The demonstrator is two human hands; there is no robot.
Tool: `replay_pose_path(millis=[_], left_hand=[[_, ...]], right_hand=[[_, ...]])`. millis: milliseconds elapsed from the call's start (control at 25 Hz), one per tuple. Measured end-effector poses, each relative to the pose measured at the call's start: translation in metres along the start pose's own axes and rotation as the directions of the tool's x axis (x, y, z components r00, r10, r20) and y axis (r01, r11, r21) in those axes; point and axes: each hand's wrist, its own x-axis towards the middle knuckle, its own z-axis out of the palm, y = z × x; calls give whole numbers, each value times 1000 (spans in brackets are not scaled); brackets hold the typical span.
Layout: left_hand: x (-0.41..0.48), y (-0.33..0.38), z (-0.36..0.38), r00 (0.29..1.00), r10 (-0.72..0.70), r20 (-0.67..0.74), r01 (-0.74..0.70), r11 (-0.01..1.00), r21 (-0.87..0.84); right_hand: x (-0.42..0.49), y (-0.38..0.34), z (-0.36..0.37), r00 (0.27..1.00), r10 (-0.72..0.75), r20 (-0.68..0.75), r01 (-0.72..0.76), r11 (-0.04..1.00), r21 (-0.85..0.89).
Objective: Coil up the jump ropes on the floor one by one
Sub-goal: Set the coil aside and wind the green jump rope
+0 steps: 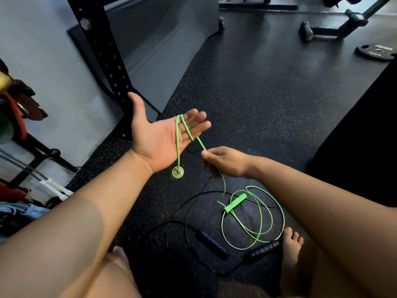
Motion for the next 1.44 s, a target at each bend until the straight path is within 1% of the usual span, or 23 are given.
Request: replay_pose_path(millis=[80, 160, 240, 360, 440, 480, 560, 600, 640, 720, 760, 840, 880, 960, 1080, 1200, 1280, 1360, 1440], left_hand=[[3, 3, -4, 995, 80, -59, -82, 996, -29], [6, 4, -10, 983, 129, -129, -131, 991, -3], [9, 2, -15, 977, 133, -168, -123, 990, 67], [12, -2, -19, 972, 100, -213, -62, 982, 176], [13, -7, -19, 973, 48, -226, 23, 953, 301], [13, -11, -18, 975, 8, -224, 81, 919, 387], [11, -20, -13, 978, -100, -184, 187, 810, 555], [9, -24, -10, 975, -159, -153, 220, 765, 605], [8, -27, -8, 970, -207, -126, 240, 746, 622], [7, -30, -5, 963, -259, -77, 252, 760, 599], [6, -28, -3, 958, -279, -61, 261, 771, 581], [6, -24, 1, 952, -298, -68, 286, 792, 539], [5, -22, 3, 953, -295, -70, 287, 807, 516], [4, -18, 8, 960, -276, -53, 268, 845, 464], [1, -15, 13, 980, -198, -34, 199, 936, 290], [-1, -9, 15, 994, -69, -87, 76, 993, 88], [-3, -4, 13, 994, 10, -110, -9, 1000, 9], [-3, 0, 10, 987, 80, -137, -82, 997, -10], [-4, 5, 9, 974, 141, -174, -149, 988, -29]], right_hand=[[-2, -4, 3, 998, -3, 69, 10, 995, -96], [-5, -13, 3, 994, -21, 108, 41, 983, -178], [-8, -25, 2, 987, -61, 147, 99, 959, -267], [-10, -43, -1, 979, -124, 160, 176, 912, -371], [-9, -51, -5, 974, -174, 147, 223, 867, -445], [-8, -54, -7, 969, -209, 134, 247, 849, -467], [-7, -57, -13, 953, -289, 95, 297, 816, -497], [-6, -58, -17, 945, -319, 71, 308, 798, -519], [-5, -57, -23, 939, -340, 43, 308, 783, -540], [-3, -52, -33, 933, -360, -29, 292, 798, -527], [-2, -47, -38, 929, -362, -76, 286, 834, -473], [0, -34, -43, 918, -354, -181, 289, 907, -306], [0, -29, -44, 908, -350, -229, 295, 925, -240], [1, -20, -41, 898, -331, -290, 295, 941, -164], [3, -9, -31, 925, -224, -307, 215, 974, -63], [3, -1, -15, 959, -67, -274, 106, 986, 128], [2, 2, -4, 980, -23, -197, 57, 984, 170], [-1, 2, 4, 995, -10, -98, 20, 995, 100], [-5, -3, 8, 1000, -19, 10, 20, 994, -106]])
